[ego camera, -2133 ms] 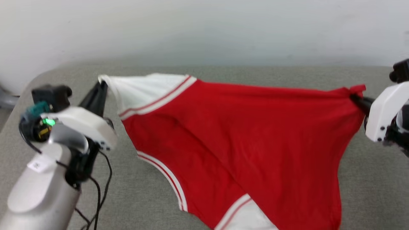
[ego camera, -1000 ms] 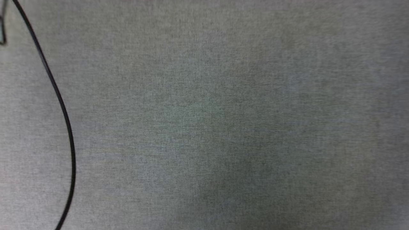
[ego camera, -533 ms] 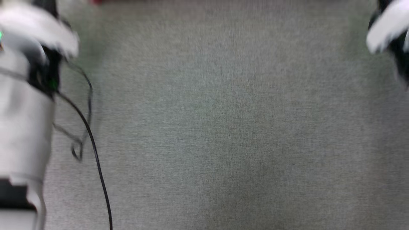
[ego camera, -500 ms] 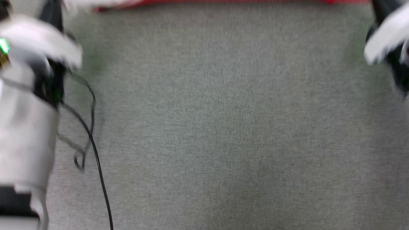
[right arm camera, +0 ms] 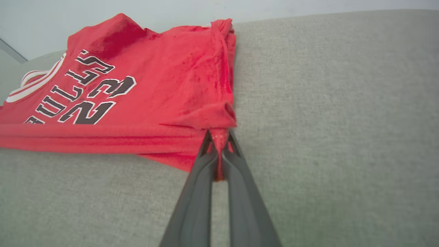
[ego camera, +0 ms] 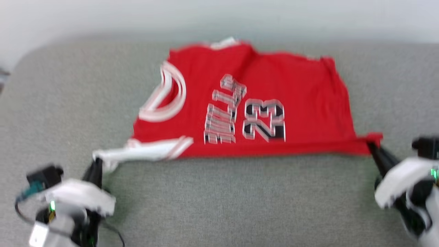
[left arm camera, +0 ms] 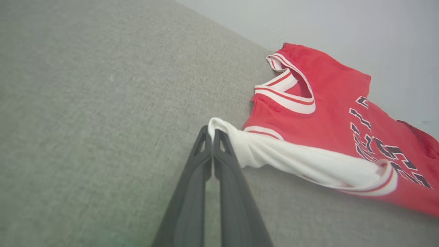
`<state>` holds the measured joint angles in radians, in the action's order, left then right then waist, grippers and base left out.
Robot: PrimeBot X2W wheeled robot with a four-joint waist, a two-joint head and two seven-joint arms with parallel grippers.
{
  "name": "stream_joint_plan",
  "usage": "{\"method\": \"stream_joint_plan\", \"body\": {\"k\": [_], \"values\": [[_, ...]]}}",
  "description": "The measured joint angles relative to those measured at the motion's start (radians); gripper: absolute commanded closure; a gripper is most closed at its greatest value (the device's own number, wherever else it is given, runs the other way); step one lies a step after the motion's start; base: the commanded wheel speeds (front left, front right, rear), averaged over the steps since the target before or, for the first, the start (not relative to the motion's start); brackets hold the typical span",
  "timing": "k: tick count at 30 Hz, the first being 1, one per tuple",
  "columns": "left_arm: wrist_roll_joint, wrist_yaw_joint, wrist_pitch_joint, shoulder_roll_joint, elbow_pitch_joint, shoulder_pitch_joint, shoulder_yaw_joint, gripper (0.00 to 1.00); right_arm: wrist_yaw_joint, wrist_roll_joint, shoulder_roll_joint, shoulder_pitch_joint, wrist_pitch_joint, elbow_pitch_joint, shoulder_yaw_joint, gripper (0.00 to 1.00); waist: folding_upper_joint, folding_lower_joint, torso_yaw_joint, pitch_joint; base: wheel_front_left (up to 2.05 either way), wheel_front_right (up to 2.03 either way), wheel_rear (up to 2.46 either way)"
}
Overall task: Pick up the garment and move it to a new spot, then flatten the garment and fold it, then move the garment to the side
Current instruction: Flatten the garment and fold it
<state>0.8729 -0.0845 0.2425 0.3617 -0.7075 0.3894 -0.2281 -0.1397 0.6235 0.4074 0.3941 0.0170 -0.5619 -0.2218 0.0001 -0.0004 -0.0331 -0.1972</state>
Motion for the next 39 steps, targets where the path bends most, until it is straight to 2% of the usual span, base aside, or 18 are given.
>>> {"method": "stream_joint_plan", "body": {"k": [4, 10, 19, 24, 29, 34, 39], "values": [[0.024, 0.052, 0.0, -0.006, 0.102, -0.178, 0.014, 1.0, 0.0, -0.019, -0.015, -0.176, -0.022, 0.084, 0.054, 1.0, 0.0, 0.0, 0.0, 0.083, 0.0, 0.0, 0.0], [0.042, 0.153, -0.066, 0.009, 0.299, -0.416, 0.014, 1.0, 0.0, -0.065, -0.071, -0.427, -0.079, 0.223, 0.162, 1.0, 0.0, -0.0001, -0.008, 0.186, 0.0, 0.0, 0.0], [0.065, 0.262, -0.153, 0.043, 0.569, -0.613, 0.018, 1.0, 0.002, -0.158, -0.184, -0.675, -0.167, 0.446, 0.307, 1.0, 0.0, 0.0001, -0.059, 0.234, 0.0, 0.0, 0.0], [0.059, 0.27, -0.183, 0.071, 0.659, -0.616, 0.01, 1.0, 0.007, -0.184, -0.226, -0.701, -0.213, 0.526, 0.337, 1.0, 0.0, 0.0003, -0.063, 0.23, 0.0, 0.0, 0.0], [0.022, 0.268, -0.229, 0.076, 0.689, -0.491, -0.037, 1.0, 0.008, -0.225, -0.231, -0.661, -0.271, 0.583, 0.336, 1.0, 0.0, 0.0004, -0.06, 0.209, 0.0, 0.0, 0.0], [-0.007, 0.232, -0.258, 0.064, 0.628, -0.35, -0.086, 1.0, 0.008, -0.263, -0.225, -0.561, -0.316, 0.593, 0.3, 1.0, 0.0, 0.0004, -0.046, 0.157, 0.0, 0.0, 0.0], [-0.018, 0.186, -0.249, 0.034, 0.518, -0.235, -0.11, 1.0, 0.008, -0.273, -0.225, -0.462, -0.302, 0.544, 0.259, 1.0, 0.0, 0.0006, -0.029, 0.082, 0.0, 0.0, 0.0]]}}
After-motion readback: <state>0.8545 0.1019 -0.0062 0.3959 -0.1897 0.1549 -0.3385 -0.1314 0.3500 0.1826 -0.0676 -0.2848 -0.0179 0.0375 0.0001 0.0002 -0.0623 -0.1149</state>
